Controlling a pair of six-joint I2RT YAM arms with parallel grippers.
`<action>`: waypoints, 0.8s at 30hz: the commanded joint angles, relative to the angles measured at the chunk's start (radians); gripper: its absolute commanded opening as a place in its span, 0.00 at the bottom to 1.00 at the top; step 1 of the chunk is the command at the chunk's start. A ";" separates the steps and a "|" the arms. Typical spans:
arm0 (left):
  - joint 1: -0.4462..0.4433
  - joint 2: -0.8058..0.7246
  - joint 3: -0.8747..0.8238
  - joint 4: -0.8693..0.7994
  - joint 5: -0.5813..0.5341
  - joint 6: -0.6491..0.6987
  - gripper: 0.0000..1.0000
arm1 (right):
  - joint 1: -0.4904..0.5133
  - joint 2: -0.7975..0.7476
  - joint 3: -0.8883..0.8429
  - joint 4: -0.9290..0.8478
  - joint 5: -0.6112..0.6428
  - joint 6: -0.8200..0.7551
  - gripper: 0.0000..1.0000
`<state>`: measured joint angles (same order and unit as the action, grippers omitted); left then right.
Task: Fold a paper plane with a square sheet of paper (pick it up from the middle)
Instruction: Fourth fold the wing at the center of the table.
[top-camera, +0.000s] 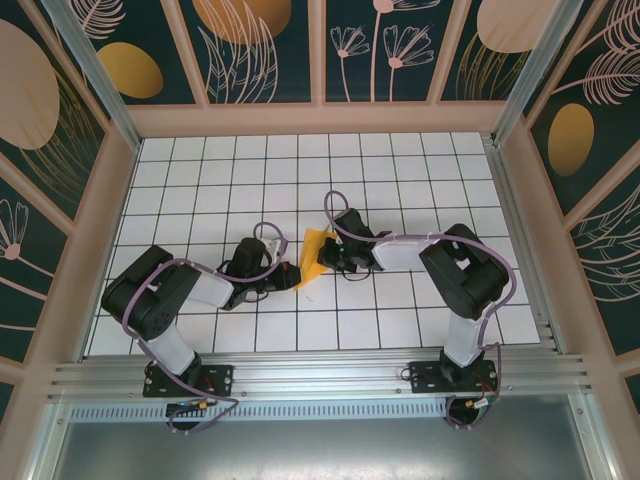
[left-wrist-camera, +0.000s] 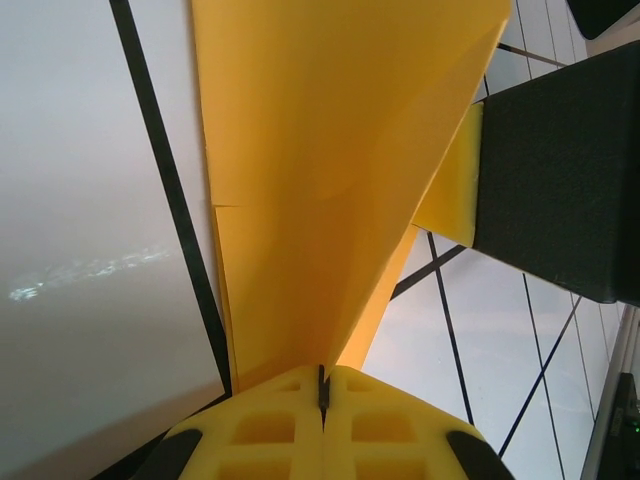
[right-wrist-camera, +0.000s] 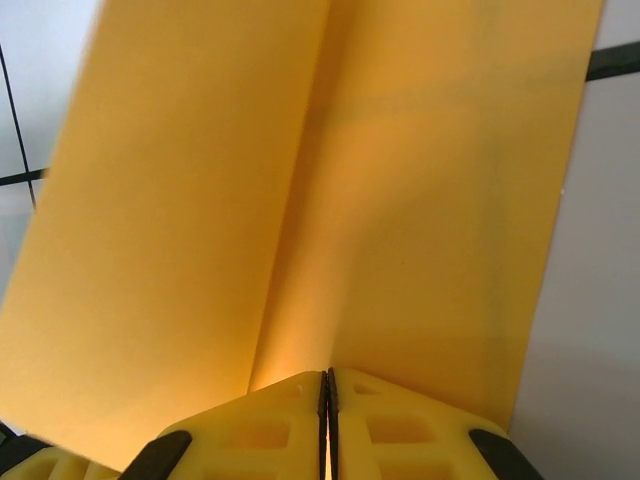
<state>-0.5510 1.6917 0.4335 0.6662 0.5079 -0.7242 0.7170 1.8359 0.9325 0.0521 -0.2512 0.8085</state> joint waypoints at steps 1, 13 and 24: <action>0.020 0.016 -0.005 0.025 0.030 -0.008 0.00 | -0.001 0.013 0.008 -0.025 0.026 -0.021 0.13; 0.043 0.016 0.027 0.007 0.113 0.000 0.00 | -0.008 0.028 0.022 -0.064 0.040 -0.065 0.13; 0.059 0.073 0.030 0.015 0.127 -0.005 0.00 | -0.010 0.037 0.046 -0.096 0.041 -0.095 0.13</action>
<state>-0.4992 1.7370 0.4538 0.6815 0.6243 -0.7273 0.7143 1.8458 0.9607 0.0097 -0.2359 0.7372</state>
